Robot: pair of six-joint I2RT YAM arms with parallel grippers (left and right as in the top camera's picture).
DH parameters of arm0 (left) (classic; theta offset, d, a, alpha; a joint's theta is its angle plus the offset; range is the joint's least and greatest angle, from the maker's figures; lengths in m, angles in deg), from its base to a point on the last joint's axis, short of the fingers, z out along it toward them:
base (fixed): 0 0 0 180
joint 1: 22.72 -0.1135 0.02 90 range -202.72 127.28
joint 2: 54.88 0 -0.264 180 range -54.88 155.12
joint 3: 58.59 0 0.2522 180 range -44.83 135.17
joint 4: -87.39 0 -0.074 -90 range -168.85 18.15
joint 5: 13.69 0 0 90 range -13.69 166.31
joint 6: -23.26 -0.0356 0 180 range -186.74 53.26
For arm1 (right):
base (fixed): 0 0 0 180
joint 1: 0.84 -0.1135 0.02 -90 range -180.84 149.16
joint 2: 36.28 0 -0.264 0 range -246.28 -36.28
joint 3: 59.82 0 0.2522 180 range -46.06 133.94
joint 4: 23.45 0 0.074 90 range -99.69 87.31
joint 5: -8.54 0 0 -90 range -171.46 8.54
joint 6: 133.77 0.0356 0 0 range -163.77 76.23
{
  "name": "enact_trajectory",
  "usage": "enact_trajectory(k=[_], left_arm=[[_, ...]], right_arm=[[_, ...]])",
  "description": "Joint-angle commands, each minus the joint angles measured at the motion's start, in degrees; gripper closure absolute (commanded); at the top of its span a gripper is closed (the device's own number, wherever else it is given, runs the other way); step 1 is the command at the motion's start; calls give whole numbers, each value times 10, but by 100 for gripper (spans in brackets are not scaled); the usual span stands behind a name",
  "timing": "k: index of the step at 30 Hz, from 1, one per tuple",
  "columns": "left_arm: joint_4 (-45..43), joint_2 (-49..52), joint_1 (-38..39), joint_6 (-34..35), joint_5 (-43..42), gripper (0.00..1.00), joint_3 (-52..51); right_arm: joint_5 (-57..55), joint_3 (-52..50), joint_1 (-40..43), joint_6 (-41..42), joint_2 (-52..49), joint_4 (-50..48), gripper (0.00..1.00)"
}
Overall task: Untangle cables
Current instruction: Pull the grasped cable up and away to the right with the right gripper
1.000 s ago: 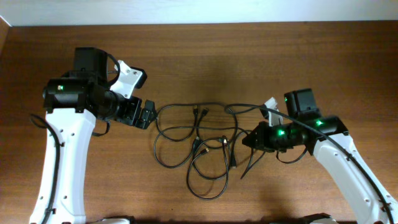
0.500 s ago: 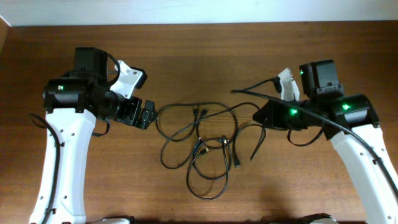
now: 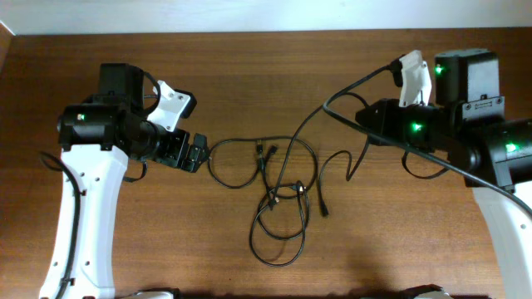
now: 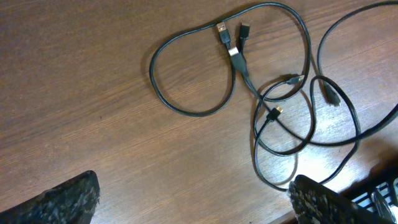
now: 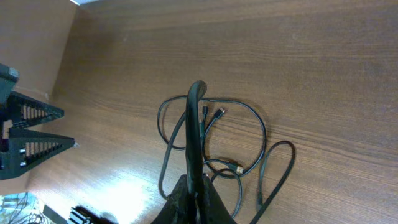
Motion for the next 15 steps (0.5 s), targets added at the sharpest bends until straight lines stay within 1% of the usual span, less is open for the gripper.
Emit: enact_trajectory(k=[1,10,12,13,15], left_arm=[[0,3,-3,-9,-8,1,-2],[0,3,-3,-9,-8,1,-2],[0,3,-3,-9,-8,1,-2],[0,3,-3,-9,-8,1,-2],[0,3,-3,-9,-8,1,-2]], right_arm=[[-5,30,-3,-12,2,3,96],[-10,107,-3,-24,2,4,96],[-40,120,-3,-24,2,7,96],[-77,128,-3,-24,2,6,96],[-98,130,-3,-24,2,6,96]])
